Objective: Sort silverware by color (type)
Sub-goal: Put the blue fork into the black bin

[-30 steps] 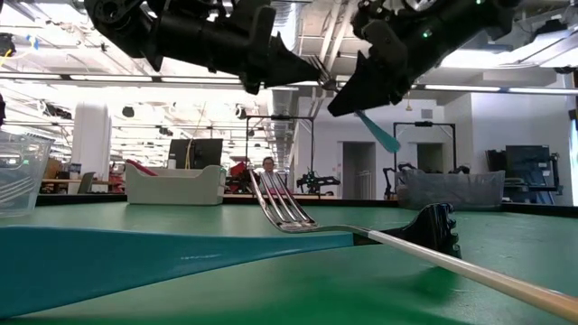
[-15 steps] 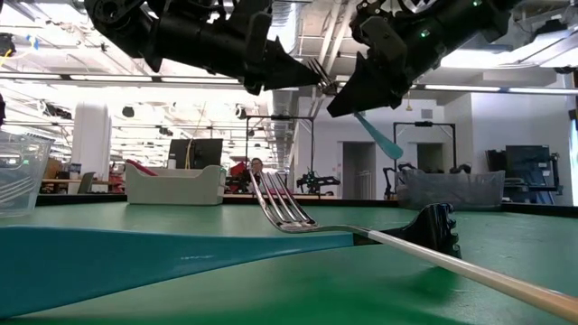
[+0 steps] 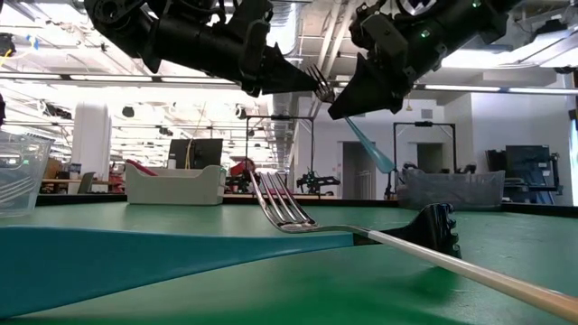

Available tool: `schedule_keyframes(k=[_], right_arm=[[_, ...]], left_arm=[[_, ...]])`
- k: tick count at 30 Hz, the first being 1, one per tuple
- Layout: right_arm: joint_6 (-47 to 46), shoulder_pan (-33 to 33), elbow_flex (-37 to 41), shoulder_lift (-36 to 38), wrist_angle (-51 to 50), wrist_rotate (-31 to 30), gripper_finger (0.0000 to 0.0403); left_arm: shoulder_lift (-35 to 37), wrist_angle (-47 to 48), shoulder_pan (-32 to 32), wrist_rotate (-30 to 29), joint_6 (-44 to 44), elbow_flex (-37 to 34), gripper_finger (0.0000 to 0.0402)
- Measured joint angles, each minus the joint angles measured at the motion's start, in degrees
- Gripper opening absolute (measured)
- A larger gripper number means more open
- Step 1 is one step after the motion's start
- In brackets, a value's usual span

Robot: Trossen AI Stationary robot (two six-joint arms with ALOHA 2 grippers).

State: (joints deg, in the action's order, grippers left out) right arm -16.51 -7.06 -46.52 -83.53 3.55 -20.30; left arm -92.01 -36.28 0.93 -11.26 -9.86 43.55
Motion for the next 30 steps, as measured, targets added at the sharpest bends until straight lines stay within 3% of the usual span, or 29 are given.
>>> schedule_keyframes(k=[7,14,24,30], right_arm=[[0.3,1.0,0.0,0.1,-0.9,2.8,0.0018],[4.3,2.1,-0.1,0.5,-3.9,2.1,0.0015],[21.5,6.9,0.0,10.0,-26.3,-17.4,0.0014],[34.6,16.3,-0.1,16.7,-30.3,-18.9,0.0014]], left_arm=[[0.0,0.3,0.0,-0.2,0.5,0.0,0.0],[0.0,0.9,0.0,-1.4,1.1,0.0,0.0001],[0.0,9.2,-0.1,-14.4,4.9,0.0,0.0061],[0.0,11.0,-0.2,-14.8,5.4,0.0,0.0085]])
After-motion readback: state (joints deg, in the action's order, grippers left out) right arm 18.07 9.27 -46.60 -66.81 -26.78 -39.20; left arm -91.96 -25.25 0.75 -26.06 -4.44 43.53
